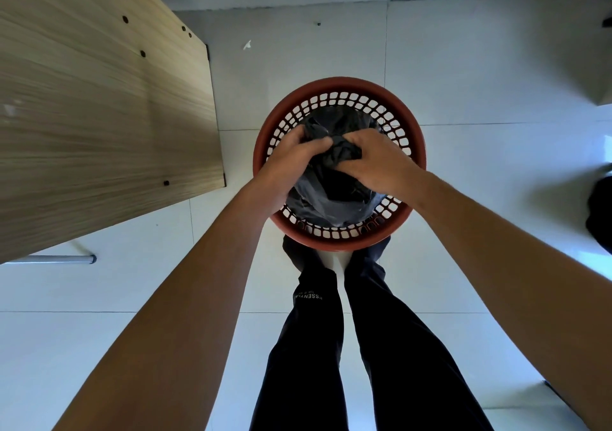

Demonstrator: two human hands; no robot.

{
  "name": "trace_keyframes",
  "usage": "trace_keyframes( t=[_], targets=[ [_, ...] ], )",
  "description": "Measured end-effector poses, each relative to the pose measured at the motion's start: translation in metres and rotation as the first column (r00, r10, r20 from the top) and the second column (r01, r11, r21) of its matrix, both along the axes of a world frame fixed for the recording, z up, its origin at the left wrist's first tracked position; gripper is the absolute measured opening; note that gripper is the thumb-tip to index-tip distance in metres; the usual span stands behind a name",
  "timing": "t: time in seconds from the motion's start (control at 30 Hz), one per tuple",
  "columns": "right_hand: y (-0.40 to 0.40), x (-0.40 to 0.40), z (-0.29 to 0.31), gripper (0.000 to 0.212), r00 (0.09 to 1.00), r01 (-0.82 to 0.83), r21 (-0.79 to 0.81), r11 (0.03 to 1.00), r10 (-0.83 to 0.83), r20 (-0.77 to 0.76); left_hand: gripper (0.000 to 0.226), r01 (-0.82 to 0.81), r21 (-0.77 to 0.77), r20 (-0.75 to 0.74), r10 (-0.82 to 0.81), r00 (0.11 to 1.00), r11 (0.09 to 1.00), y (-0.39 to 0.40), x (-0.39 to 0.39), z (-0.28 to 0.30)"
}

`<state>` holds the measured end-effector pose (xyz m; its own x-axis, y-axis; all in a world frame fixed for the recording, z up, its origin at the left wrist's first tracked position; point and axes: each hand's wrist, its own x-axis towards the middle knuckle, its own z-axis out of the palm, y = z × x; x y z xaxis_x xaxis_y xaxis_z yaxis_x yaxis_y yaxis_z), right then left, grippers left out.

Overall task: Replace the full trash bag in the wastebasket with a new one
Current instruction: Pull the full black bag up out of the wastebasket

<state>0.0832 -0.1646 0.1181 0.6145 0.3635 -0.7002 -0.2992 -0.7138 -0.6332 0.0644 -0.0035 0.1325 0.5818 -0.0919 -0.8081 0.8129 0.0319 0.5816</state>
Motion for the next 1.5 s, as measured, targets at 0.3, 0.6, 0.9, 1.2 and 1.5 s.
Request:
trace_keyframes(
  t=[0.3, 0.6, 0.9, 1.2, 1.5],
  targets=[
    [0.012, -0.021, -0.005, 0.045, 0.884, 0.220, -0.074, 0.973, -0.166, 0.437, 0.019, -0.267, -0.031, -0.128, 0.261, 0.957, 0.963, -0.001, 0.001, 0.007],
    [-0.007, -0.056, -0.011, 0.036, 0.722, 0.590, 0.067, 0.805, -0.563, 0.404, 0.030, -0.517, 0.176, -0.356, 0.544, 0.759, 0.837, 0.004, 0.008, -0.011],
    [-0.008, -0.034, -0.009, 0.036, 0.262, 0.964, 0.119, 0.237, -0.921, -0.288, 0.007, -0.476, 0.445, -0.054, 0.553, 0.831, 0.759, 0.022, 0.018, -0.043],
    [-0.007, -0.028, 0.002, 0.035, 0.887, 0.452, 0.095, 0.887, -0.436, -0.151, 0.031, 0.673, 0.647, -0.216, -0.761, 0.612, 0.358, 0.023, 0.014, -0.022],
    [-0.003, -0.014, -0.021, 0.049, 0.990, 0.008, -0.577, 0.817, 0.074, 0.118, 0.064, 0.762, 0.626, -0.372, -0.796, 0.477, 0.164, 0.005, 0.011, -0.024]
  ],
)
